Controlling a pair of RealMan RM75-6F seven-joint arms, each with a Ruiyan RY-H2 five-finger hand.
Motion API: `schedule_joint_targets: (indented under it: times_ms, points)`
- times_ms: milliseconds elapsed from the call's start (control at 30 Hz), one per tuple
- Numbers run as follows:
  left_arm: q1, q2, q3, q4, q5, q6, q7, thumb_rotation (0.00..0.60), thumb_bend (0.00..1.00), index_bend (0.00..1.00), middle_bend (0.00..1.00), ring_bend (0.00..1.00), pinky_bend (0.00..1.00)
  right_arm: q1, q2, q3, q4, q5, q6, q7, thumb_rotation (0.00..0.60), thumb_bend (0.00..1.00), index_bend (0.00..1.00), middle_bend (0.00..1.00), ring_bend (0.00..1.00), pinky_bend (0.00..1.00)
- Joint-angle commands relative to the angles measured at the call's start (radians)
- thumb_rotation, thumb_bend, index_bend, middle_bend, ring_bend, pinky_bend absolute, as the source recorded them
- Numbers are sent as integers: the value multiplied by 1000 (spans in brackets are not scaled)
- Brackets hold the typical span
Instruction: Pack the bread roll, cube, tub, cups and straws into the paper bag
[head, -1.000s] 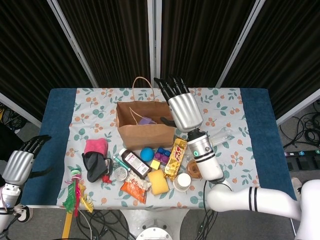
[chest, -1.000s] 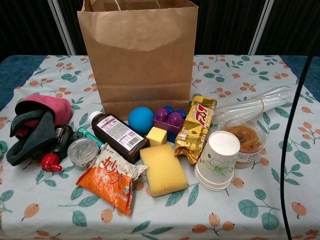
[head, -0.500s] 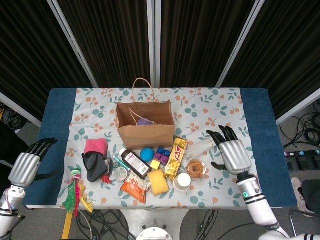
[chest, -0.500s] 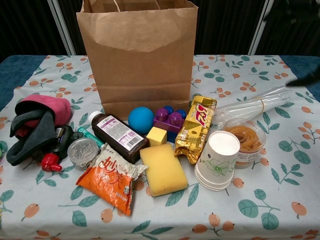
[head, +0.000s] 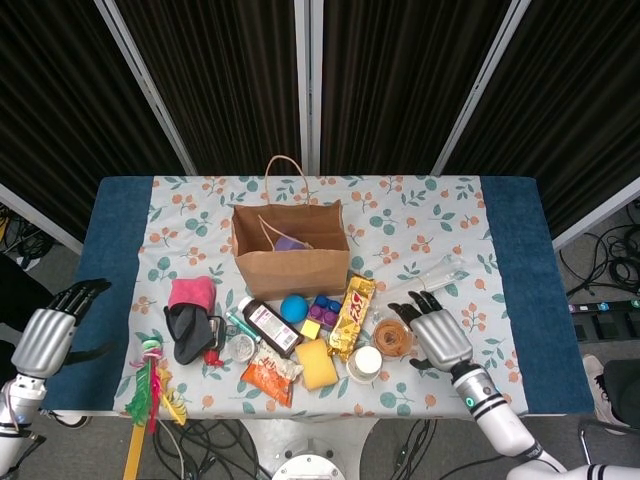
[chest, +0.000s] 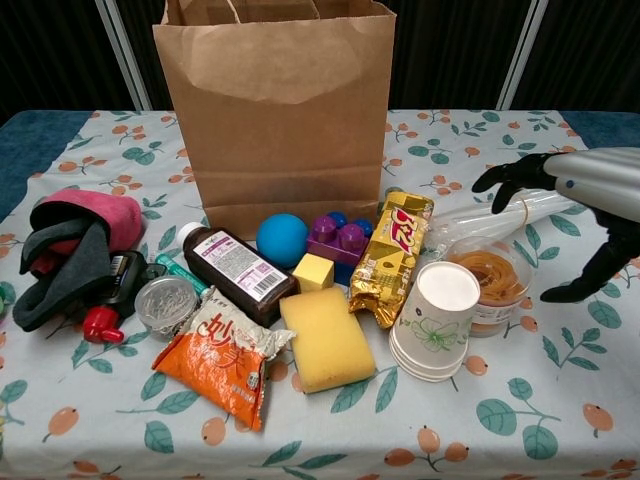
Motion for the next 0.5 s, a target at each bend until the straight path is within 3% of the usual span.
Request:
schedule_joint_targets:
  times_ms: [33,500]
  points:
    - [-3,4,-4,-2,1,2,3,600,127,204,260,177,265,22,-31,15,20,23,-24,-27,600,0,142,220,52,87]
    - [-3,5,-9,8,-8,-1,-8,600,128,204,260,177,265,52,-98,15,70,86,-59,-103,600,0,146,230,52,88]
